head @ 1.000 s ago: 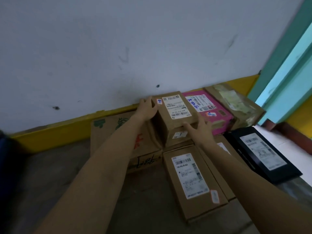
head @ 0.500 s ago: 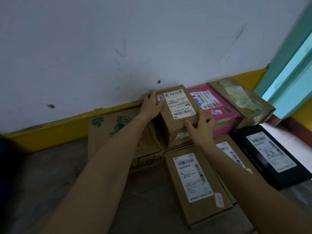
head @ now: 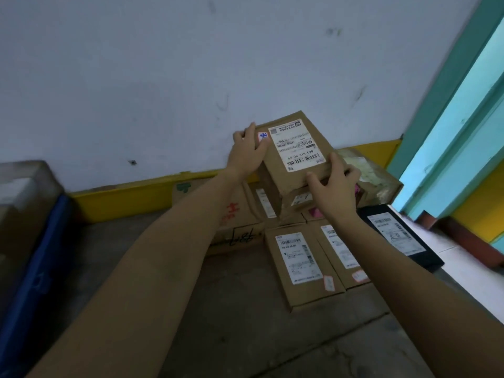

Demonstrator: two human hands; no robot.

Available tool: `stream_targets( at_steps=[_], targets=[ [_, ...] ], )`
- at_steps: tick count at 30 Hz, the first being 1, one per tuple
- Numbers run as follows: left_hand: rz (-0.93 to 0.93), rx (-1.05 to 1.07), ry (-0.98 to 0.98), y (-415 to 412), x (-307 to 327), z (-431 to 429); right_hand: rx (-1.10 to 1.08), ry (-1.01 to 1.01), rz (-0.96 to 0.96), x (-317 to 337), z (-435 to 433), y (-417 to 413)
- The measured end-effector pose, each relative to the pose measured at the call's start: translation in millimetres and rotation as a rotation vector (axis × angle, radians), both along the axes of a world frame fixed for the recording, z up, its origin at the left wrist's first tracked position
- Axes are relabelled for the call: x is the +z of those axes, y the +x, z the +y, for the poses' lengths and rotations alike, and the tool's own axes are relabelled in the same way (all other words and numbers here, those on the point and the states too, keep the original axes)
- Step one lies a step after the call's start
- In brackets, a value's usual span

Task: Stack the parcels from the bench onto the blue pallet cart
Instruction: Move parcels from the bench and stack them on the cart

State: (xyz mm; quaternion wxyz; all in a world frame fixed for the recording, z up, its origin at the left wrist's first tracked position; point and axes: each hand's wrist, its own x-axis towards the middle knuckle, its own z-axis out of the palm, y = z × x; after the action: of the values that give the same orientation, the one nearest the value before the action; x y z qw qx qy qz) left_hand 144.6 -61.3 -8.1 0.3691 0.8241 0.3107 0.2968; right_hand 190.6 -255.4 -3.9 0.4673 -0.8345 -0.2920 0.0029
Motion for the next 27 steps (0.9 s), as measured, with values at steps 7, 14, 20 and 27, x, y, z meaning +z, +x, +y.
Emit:
stream_targets(
  at_steps=[7, 14, 20, 27],
  targets=[
    [0.015, 0.097, 0.057, -146, 42, -59, 0.142, 0.055, 0.004, 24, -56, -122],
    [0.042, 0.315, 0.118, -328, 51, -133, 0.318, 0.104, -0.002, 26, -118, -278],
    [0.041, 0.464, 0.122, -483, 73, -170, 0.475, 0.130, 0.009, 48, -139, -404],
    [-0.051, 0.637, 0.138, -670, 75, -174, 0.673, 0.123, 0.000, 56, -125, -561]
  ],
)
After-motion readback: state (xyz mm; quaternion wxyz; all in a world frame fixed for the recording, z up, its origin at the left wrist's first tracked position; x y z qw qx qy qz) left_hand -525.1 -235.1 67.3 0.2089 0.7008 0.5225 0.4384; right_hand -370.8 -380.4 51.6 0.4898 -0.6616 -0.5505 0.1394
